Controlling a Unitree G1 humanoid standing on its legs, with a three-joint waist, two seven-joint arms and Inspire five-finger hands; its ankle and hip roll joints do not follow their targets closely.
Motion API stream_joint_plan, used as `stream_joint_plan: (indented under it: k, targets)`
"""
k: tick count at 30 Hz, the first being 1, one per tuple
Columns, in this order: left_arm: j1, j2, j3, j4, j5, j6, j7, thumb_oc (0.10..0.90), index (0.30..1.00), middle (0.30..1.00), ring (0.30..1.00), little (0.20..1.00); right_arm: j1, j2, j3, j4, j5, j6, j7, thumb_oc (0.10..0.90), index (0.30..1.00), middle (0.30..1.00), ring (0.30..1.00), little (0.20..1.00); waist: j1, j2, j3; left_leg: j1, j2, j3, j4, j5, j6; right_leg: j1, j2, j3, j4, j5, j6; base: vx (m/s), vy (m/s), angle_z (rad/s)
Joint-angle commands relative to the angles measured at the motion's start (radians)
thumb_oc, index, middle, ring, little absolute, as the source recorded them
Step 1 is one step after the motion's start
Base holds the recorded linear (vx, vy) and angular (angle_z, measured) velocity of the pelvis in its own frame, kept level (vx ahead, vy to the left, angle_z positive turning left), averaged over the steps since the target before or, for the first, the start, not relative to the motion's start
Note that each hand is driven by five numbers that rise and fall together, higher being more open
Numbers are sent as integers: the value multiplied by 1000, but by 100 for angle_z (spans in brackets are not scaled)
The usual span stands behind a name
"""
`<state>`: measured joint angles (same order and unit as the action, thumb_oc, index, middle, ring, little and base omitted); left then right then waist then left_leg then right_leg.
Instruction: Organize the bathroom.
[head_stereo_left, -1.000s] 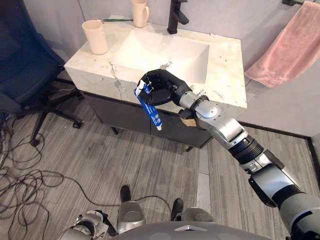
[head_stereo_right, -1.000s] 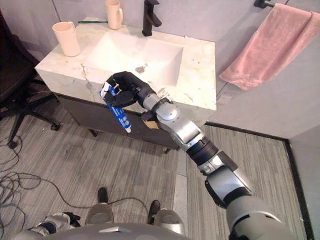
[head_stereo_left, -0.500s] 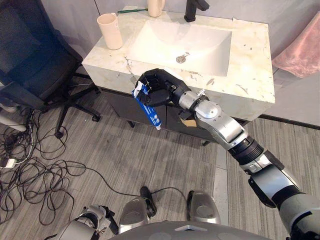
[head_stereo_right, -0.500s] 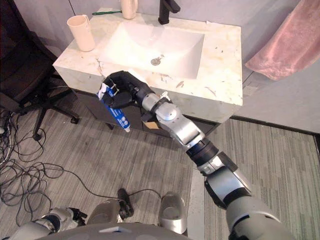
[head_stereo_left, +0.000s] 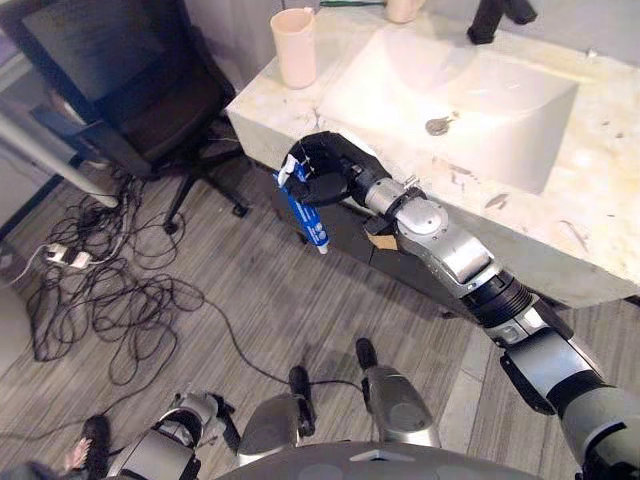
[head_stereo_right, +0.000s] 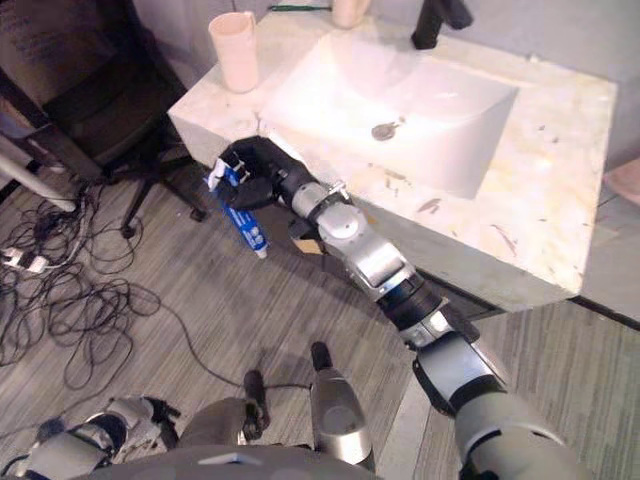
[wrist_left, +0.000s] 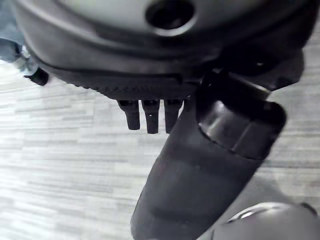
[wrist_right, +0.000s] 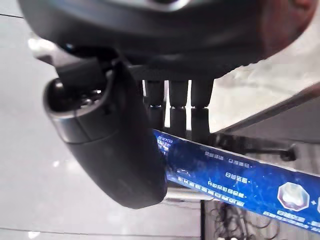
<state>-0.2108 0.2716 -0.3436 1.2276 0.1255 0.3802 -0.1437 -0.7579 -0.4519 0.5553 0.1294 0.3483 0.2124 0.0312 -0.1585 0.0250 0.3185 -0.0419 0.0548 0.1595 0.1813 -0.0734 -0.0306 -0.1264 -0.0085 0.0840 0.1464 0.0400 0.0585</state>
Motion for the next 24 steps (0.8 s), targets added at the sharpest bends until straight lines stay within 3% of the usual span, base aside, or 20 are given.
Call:
stream_joint_plan:
  k: [1, 10, 11, 12, 13, 15, 16, 17, 18, 19, 21, 24]
  targets:
    - [-13, 42, -39, 41, 7, 10, 11, 800, 900, 900, 900, 900, -152, 74, -152, -90, -24, -190, -21, 400, 300, 300, 300, 300, -34, -23, -99, 31, -68, 16, 61, -114, 76, -43, -41, 35, 30, -38, 79, 201, -72, 0]
    - [28, 30, 1, 65, -1, 32, 54, 800, 900, 900, 900, 900, -130, 51, -195, -143, 1, -212, -15, 400, 300, 300, 300, 300, -43, -38, -156, 50, -37, 29, 54, -116, 62, -9, -27, 30, 38, -81, 69, 128, -77, -3]
    - [29, 27, 12, 64, 12, 34, 53, 800, 900, 900, 900, 900, -131, 47, -197, -147, 15, -213, -15, 400, 300, 300, 300, 300, -46, -46, -165, 41, -31, 33, 109, -136, 53, -9, -28, 28, 49, -89, 57, 103, -108, 10]
    - [30, 25, 14, 64, 15, 28, 54, 800, 900, 900, 900, 900, -135, 45, -197, -152, 22, -208, -19, 400, 300, 300, 300, 300, -47, -54, -169, 10, -20, 27, 211, -115, 34, -9, -24, 27, 56, -89, 40, 95, -142, 16]
    - [30, 24, 11, 63, 24, 19, 49, 800, 900, 900, 900, 900, -141, 38, -201, -159, 26, -201, -25, 400, 300, 300, 300, 300, -47, -60, -167, -40, 3, 15, 334, -53, 7, -6, -16, 14, 60, -81, 18, 82, -155, 23]
    - [22, 23, -9, 54, 46, 17, 41, 800, 900, 900, 900, 900, -126, 39, -205, -175, 12, -205, -49, 400, 300, 300, 300, 300, -38, -75, -149, -159, 33, -14, 492, -20, 9, 22, -5, 2, 64, -82, -14, 76, -124, 34]
    - [22, 24, -15, 48, 55, 18, 38, 800, 900, 900, 900, 900, -119, 45, -204, -176, -1, -207, -60, 400, 300, 300, 300, 300, -33, -76, -143, -188, 35, -27, 500, -26, 13, 39, -1, -2, 61, -84, -17, 88, -50, 58]
    - [22, 26, -24, 39, 66, 17, 29, 800, 900, 900, 900, 900, -108, 56, -201, -175, -17, -214, -82, 400, 300, 300, 300, 300, -25, -78, -134, -216, 32, -44, 490, -37, 21, 64, 3, -5, 54, -87, -19, 225, 91, 48]
    - [22, 26, -41, 23, 84, 15, 15, 800, 900, 900, 900, 900, -104, 93, -179, -144, -40, -242, -136, 400, 300, 300, 300, 300, -2, -68, -125, -178, -10, -84, 251, -48, 44, 90, 13, 15, 44, -101, -2, 283, 146, 34]
    - [24, 28, -46, 20, 77, 19, 13, 800, 900, 900, 900, 900, -108, 113, -171, -127, -47, -252, -145, 400, 300, 300, 300, 300, 1, -60, -127, -157, -8, -103, 163, -26, 44, 88, 17, 26, 42, -104, 2, 319, 188, 5]
    - [12, 30, -60, 11, 46, 57, 2, 800, 900, 900, 900, 900, -111, 145, -174, -115, -49, -269, -153, 400, 300, 300, 300, 300, 3, -60, -124, -138, 13, -137, 114, 31, 25, 86, 4, 46, 43, -105, 13, 192, 117, -6]
    - [29, 10, -62, 45, -15, 73, 42, 800, 900, 900, 900, 900, -82, 154, -203, -140, -6, -299, -159, 400, 300, 300, 300, 300, 7, -34, -145, -76, 37, -91, 15, 36, 9, 75, -30, 5, 76, -141, 41, 239, 175, -35]
